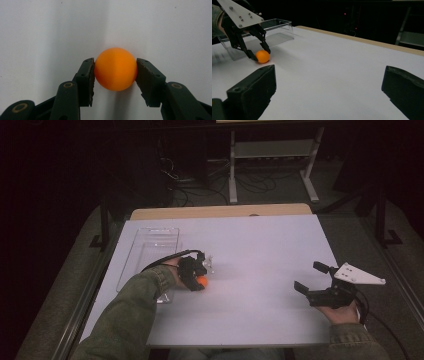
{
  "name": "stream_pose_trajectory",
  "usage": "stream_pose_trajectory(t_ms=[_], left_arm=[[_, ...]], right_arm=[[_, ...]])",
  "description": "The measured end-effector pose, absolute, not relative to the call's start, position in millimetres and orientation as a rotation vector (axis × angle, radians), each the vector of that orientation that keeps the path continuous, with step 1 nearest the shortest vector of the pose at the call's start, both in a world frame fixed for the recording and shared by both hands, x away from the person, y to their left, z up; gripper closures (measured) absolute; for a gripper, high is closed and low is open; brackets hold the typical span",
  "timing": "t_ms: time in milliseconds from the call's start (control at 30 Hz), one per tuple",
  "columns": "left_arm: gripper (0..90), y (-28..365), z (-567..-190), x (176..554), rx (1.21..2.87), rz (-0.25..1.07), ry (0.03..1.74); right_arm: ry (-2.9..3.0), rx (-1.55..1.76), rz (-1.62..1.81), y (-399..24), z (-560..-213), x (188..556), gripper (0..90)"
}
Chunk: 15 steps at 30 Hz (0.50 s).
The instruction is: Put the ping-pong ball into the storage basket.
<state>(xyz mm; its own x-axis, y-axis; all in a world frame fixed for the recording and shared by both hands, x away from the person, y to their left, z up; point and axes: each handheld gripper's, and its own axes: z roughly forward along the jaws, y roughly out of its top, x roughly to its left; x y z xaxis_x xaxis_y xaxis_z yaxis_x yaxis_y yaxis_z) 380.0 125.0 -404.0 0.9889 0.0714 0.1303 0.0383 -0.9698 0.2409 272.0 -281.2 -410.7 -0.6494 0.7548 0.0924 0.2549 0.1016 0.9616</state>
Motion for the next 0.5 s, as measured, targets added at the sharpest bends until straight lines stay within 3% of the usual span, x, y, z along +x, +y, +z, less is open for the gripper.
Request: stream_pose_trajectory(t_ms=[500], left_arm=[[50.7,124.9,-394.7,376.7,2.868,0.214,0.072]], right_arm=[[1.96,0.988,1.574,-281.4,-410.9,272.0,0.0]])
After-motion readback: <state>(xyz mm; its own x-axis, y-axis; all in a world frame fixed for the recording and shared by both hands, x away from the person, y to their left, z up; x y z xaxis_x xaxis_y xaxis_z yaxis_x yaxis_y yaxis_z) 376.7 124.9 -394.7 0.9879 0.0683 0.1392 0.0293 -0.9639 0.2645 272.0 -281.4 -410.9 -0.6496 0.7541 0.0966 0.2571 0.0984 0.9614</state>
